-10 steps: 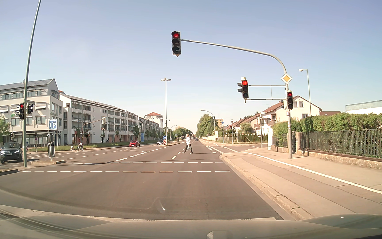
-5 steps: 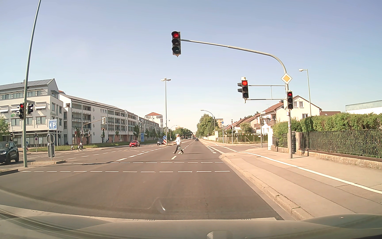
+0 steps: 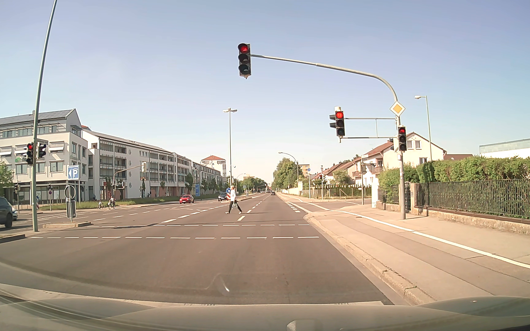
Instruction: Follow the waypoints while adhering to traffic rules and regulations
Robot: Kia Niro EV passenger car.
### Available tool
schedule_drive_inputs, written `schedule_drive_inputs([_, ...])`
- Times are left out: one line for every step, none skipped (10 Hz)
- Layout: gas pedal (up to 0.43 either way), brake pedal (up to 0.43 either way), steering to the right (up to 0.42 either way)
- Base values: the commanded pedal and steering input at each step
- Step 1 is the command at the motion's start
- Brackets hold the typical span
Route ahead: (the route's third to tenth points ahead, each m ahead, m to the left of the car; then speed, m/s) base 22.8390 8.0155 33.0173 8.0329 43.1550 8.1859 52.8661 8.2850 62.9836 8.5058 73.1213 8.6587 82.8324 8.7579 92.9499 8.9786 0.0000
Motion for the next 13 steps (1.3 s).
schedule_drive_inputs([0.000,0.293,0.007])
schedule_drive_inputs([0.000,0.293,0.007])
schedule_drive_inputs([0.000,0.293,0.007])
schedule_drive_inputs([0.000,0.293,0.007])
schedule_drive_inputs([0.000,0.293,0.006])
schedule_drive_inputs([0.000,0.293,0.007])
schedule_drive_inputs([0.000,0.293,0.007])
schedule_drive_inputs([0.000,0.293,0.007])
schedule_drive_inputs([0.000,0.293,0.006])
schedule_drive_inputs([0.000,0.293,0.007])
schedule_drive_inputs([0.000,0.293,0.007])
schedule_drive_inputs([0.000,0.299,0.006])
schedule_drive_inputs([0.000,0.293,0.007])
